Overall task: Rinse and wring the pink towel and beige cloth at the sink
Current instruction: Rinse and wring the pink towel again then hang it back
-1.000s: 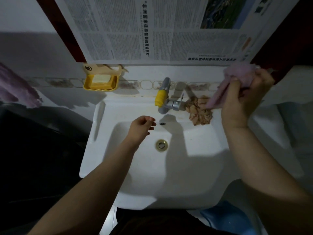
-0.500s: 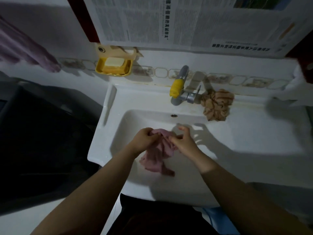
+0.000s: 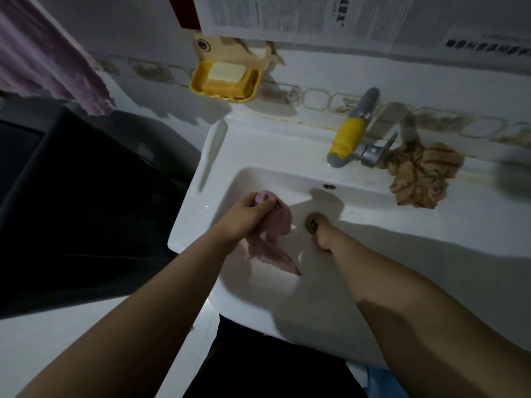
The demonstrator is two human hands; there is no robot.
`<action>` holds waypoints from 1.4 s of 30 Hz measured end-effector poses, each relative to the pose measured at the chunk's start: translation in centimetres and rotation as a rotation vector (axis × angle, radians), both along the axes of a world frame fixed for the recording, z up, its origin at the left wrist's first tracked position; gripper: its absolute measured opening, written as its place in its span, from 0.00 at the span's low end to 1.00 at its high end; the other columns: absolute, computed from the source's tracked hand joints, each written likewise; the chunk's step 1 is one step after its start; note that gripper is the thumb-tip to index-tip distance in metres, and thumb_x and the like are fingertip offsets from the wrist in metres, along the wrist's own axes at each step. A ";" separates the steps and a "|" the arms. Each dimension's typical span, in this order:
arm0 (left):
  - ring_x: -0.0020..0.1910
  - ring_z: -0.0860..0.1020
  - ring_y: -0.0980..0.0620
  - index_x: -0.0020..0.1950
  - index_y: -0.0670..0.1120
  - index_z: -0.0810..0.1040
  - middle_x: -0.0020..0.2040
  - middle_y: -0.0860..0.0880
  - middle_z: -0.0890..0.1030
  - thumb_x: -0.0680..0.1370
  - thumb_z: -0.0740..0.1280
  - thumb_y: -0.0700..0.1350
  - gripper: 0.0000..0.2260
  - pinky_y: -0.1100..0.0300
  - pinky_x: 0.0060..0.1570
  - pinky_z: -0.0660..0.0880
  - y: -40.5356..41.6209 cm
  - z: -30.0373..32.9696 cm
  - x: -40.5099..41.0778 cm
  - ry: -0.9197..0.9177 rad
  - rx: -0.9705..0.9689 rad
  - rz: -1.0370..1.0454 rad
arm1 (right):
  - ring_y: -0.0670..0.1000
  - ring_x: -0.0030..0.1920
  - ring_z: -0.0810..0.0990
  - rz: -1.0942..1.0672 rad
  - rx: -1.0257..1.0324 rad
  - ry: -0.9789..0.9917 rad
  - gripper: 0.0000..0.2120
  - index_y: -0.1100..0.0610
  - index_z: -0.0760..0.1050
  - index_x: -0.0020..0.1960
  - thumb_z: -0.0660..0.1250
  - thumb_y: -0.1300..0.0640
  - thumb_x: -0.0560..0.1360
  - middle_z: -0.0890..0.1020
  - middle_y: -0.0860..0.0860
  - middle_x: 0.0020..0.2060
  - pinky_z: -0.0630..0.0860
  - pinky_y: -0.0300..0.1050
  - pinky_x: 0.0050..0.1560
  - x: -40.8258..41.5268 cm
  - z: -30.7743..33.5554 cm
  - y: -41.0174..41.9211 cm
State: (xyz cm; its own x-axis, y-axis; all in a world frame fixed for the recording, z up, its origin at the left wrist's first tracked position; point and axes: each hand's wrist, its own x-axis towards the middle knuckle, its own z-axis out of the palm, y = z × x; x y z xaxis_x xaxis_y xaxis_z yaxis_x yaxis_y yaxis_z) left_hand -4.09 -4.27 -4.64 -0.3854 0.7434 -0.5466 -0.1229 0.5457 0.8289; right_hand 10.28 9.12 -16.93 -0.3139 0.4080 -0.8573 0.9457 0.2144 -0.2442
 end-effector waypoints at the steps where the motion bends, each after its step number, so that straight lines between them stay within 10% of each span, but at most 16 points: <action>1: 0.38 0.82 0.59 0.40 0.57 0.83 0.38 0.55 0.84 0.81 0.62 0.49 0.13 0.68 0.36 0.76 0.2 0.1 0.1 -0.018 0.013 -0.012 | 0.61 0.66 0.69 -0.027 0.005 -0.001 0.30 0.59 0.50 0.76 0.60 0.60 0.79 0.65 0.62 0.70 0.65 0.51 0.67 0.1 -0.3 0.2; 6: 0.42 0.82 0.46 0.45 0.52 0.82 0.42 0.48 0.84 0.79 0.63 0.50 0.08 0.55 0.36 0.79 1.9 0.6 0.8 -0.082 0.050 0.027 | 0.62 0.66 0.69 -0.254 0.068 0.149 0.20 0.63 0.61 0.72 0.53 0.58 0.82 0.70 0.64 0.66 0.65 0.51 0.67 1.2 -1.1 0.5; 15: 0.50 0.79 0.43 0.55 0.41 0.76 0.50 0.38 0.80 0.84 0.51 0.48 0.17 0.45 0.55 0.74 4.2 2.1 2.8 -0.192 0.061 0.115 | 0.63 0.50 0.79 -0.748 0.972 0.627 0.27 0.61 0.65 0.62 0.53 0.38 0.77 0.79 0.61 0.54 0.66 0.45 0.40 2.5 7.6 5.3; 23: 0.52 0.79 0.41 0.60 0.38 0.74 0.54 0.35 0.80 0.84 0.51 0.48 0.18 0.44 0.57 0.75 5.3 3.9 3.9 -0.183 0.097 0.085 | 0.65 0.54 0.78 -0.411 0.885 0.411 0.21 0.63 0.71 0.58 0.49 0.48 0.82 0.79 0.65 0.54 0.73 0.52 0.50 1.2 11.3 11.8; 42: 0.47 0.79 0.45 0.60 0.37 0.72 0.50 0.40 0.80 0.84 0.51 0.50 0.19 0.46 0.57 0.75 7.6 6.3 5.0 -0.147 0.201 0.033 | 0.62 0.58 0.76 -0.596 0.635 0.504 0.14 0.65 0.72 0.58 0.54 0.56 0.81 0.79 0.63 0.57 0.73 0.50 0.56 1.5 11.5 12.7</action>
State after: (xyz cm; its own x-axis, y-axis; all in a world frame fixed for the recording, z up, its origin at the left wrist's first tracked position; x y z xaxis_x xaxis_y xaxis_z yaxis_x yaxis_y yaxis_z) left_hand 0.87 3.37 1.64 -0.3386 0.8309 -0.4414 -0.2658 0.3656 0.8920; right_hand 11.80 21.86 -5.39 -0.1757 0.9521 -0.2502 0.7589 -0.0309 -0.6505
